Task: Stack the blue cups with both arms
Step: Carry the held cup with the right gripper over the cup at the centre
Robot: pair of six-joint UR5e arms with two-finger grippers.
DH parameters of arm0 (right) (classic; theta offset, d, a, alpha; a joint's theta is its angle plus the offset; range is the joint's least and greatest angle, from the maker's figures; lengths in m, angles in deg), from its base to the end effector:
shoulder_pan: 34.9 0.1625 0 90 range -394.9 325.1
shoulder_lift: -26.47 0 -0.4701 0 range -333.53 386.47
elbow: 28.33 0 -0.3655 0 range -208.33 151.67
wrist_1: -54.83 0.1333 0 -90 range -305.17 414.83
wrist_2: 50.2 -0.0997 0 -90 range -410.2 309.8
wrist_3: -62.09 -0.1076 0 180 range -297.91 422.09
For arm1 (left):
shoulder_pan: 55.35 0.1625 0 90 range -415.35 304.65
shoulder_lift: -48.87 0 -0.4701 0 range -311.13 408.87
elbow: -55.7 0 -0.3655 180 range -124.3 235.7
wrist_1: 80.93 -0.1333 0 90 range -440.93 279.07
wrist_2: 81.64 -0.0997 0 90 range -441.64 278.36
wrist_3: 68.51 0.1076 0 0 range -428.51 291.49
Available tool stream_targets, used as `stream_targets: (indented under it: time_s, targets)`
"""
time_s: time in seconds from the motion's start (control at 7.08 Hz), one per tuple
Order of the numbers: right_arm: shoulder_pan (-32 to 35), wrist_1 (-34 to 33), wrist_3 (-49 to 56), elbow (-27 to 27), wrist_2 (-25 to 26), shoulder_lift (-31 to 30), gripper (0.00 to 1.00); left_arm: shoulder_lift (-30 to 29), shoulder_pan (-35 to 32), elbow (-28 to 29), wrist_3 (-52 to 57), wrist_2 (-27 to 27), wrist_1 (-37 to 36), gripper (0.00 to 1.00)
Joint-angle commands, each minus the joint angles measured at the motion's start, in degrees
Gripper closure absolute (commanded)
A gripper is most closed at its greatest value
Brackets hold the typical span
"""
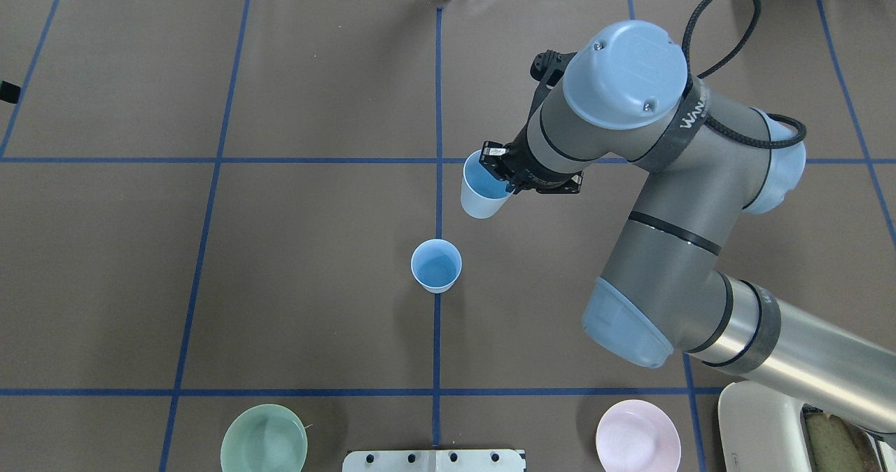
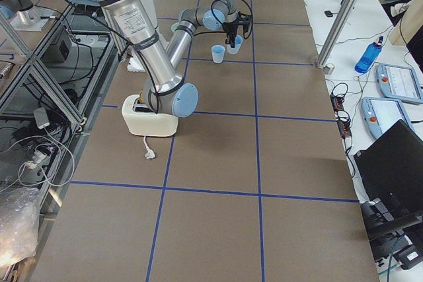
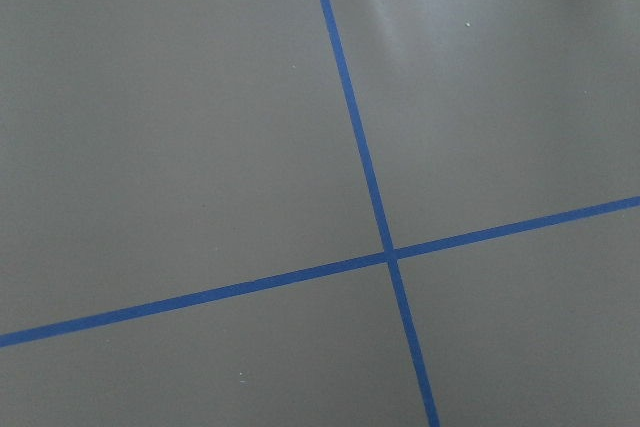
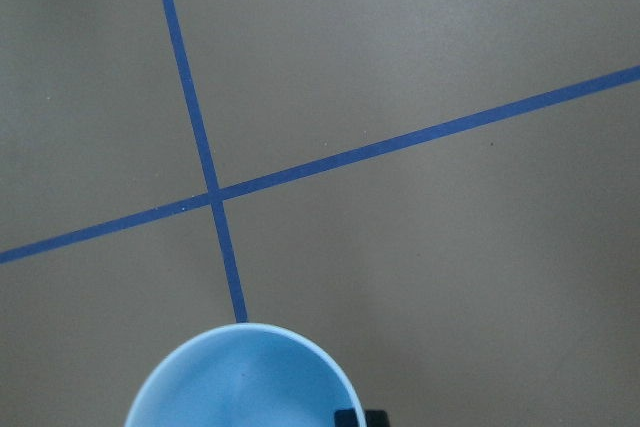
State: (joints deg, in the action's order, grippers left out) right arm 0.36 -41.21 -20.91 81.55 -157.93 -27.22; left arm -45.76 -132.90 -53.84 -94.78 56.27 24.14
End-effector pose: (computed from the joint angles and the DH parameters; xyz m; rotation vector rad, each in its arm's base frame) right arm -0.4517 -0.4425 0.2268 0.0432 -0.9176 0.3229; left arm 0.0544 -0.4941 0.4742 0.3402 0.9671 0.0664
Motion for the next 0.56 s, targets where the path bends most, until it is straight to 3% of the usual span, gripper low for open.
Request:
stream_targets:
  time_s: [0.0,0.42]
  targets:
    - [-2.2,-0.9,-1.8,0.1,1.8,1.0,1.00,0.1,-4.1,1.8,2.9,1.8,0.3,0.02]
    - [-6.2,-1.8,-4.6,0.3,5.5,1.3,1.00,1.4,-6.2,1.8,4.6,2.4,0.4,0.02]
